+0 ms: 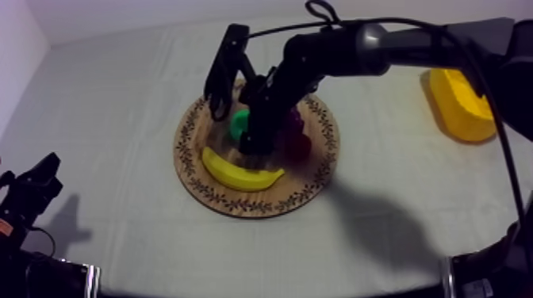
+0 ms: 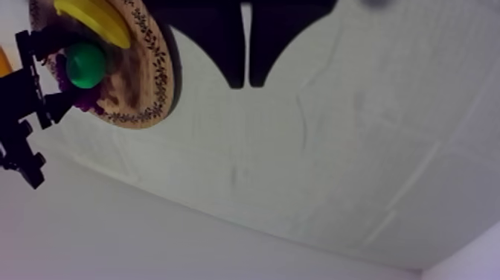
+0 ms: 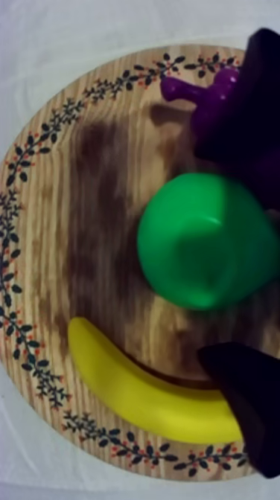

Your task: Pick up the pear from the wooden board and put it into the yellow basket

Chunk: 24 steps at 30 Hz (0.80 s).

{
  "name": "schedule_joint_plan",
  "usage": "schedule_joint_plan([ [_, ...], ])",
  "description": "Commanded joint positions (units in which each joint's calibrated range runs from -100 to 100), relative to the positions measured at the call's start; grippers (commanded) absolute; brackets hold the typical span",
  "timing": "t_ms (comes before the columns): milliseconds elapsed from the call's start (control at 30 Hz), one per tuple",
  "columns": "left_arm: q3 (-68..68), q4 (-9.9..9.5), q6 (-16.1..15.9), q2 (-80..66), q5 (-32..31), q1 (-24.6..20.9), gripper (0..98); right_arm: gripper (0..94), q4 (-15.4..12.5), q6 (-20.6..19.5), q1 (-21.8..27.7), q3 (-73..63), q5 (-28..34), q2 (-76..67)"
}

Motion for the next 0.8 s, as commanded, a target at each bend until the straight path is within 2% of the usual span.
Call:
schedule_joint_plan([
  [0, 0.02, -0.02, 0.01, 0.0, 0.01, 0.01, 0.1, 69.4, 0.36, -0.35, -0.04, -0.64, -0.53, 0.87],
  [200, 0.02, -0.02, 0.01, 0.0, 0.01, 0.01, 0.1, 67.6, 1.6, -1.41, 0.22, -3.0, -1.94, 3.93],
  [333, 0.02, -0.02, 0.01, 0.0, 0.01, 0.01, 0.1, 59.6, 1.67, -1.32, 0.53, -4.23, -2.3, 5.51],
  [567, 0.02, -0.02, 0.01, 0.0, 0.01, 0.01, 0.1, 37.3, 0.12, 0.36, 0.99, -3.91, -2.66, 6.15],
  [767, 0.02, -0.02, 0.01, 0.0, 0.01, 0.01, 0.1, 32.9, -2.78, 2.87, 1.44, -1.48, -1.94, 2.47],
])
